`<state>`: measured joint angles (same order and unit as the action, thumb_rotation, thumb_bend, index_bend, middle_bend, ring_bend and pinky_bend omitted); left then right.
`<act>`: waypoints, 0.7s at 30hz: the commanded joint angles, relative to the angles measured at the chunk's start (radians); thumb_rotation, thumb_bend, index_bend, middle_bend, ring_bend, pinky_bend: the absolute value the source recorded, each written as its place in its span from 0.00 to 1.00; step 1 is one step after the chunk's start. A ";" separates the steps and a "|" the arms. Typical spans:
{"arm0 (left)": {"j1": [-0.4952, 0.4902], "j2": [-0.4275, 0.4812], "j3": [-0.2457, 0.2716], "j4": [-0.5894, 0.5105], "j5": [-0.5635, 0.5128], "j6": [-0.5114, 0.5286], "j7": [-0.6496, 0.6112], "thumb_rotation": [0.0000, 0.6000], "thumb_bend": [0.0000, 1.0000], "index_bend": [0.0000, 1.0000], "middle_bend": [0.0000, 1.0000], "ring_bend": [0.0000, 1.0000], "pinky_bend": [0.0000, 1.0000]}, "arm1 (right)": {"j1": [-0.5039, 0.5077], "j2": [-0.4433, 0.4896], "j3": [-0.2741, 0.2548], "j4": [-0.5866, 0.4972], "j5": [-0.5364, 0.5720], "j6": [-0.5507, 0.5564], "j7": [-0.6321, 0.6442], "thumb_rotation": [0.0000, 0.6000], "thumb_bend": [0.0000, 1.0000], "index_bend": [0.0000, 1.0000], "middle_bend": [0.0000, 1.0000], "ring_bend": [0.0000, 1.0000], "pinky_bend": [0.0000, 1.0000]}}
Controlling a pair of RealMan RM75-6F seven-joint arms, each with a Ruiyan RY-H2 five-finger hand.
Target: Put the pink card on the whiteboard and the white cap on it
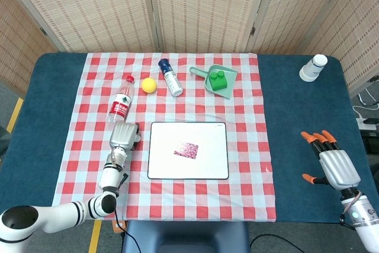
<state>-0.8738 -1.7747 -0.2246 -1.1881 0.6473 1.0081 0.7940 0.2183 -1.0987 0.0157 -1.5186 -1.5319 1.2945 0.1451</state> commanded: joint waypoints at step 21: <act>-0.009 0.000 -0.006 -0.011 -0.023 -0.001 0.021 1.00 0.29 0.50 1.00 1.00 1.00 | -0.005 0.003 0.001 -0.001 -0.003 0.012 0.005 1.00 0.03 0.03 0.15 0.05 0.06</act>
<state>-0.8827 -1.7751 -0.2303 -1.1981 0.6237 1.0063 0.8148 0.2135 -1.0953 0.0163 -1.5199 -1.5350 1.3066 0.1503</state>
